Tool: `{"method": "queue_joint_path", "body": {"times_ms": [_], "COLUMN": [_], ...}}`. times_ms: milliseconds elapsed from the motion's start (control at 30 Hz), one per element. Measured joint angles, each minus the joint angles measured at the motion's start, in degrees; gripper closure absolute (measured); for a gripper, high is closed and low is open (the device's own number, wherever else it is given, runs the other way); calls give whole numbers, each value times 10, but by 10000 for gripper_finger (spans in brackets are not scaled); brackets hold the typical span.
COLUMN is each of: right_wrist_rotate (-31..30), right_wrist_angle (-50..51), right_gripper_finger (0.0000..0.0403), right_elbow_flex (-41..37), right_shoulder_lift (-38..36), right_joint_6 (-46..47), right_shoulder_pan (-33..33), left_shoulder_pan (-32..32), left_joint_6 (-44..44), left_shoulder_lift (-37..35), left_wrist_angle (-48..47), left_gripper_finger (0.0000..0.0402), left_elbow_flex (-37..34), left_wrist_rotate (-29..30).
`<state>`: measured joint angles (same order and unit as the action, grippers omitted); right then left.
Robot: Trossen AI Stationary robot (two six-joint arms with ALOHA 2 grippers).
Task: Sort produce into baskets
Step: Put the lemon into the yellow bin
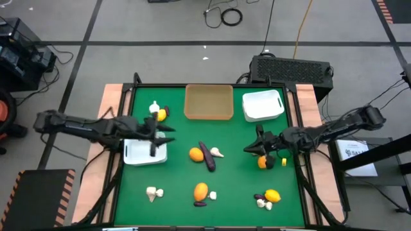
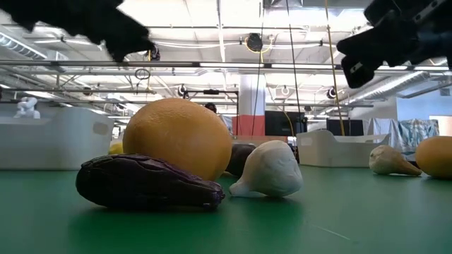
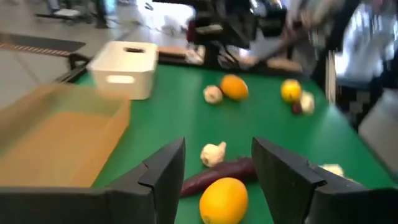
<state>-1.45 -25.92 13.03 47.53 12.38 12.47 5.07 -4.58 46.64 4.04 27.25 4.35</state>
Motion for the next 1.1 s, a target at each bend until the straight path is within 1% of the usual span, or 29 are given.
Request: {"method": "queue_joint_path", "body": {"times_ms": [100, 233, 367, 433, 500, 567, 633, 667, 833, 1000, 1100], "right_wrist_rotate": [0, 0, 0, 0, 0, 0, 0, 0, 0, 0, 0], "right_wrist_angle": [42, 91, 111, 113, 112, 115, 118, 123, 123, 121, 121], "right_gripper_finger": [403, 403, 403, 403, 403, 403, 403, 403, 403, 403, 403], "right_elbow_flex": [43, 99, 140, 155, 167, 175, 180, 182, 183, 183, 183], "right_shoulder_lift": [45, 105, 156, 178, 194, 207, 216, 218, 226, 226, 226], "right_joint_6": [0, -4, -15, -17, -24, -30, -31, -31, -31, -31, -31], "right_shoulder_pan": [14, 31, 44, 47, 52, 56, 58, 58, 58, 58, 57], "left_shoulder_pan": [28, 57, 73, 80, 83, 83, 83, 82, 83, 80, 72], "left_joint_6": [57, 97, 109, 132, 144, 144, 140, 130, 140, 139, 109], "left_shoulder_lift": [99, 210, 295, 328, 354, 376, 388, 393, 394, 394, 407], "left_wrist_angle": [-5, -28, -33, -38, -55, -73, -82, -79, -79, -106, -166], "left_gripper_finger": [208, 208, 207, 202, 192, 182, 174, 172, 171, 171, 171], "left_elbow_flex": [62, 131, 182, 201, 219, 239, 250, 255, 261, 261, 284], "left_wrist_rotate": [0, -1, 7, 20, 20, 19, 63, 74, 76, 78, 77]}}
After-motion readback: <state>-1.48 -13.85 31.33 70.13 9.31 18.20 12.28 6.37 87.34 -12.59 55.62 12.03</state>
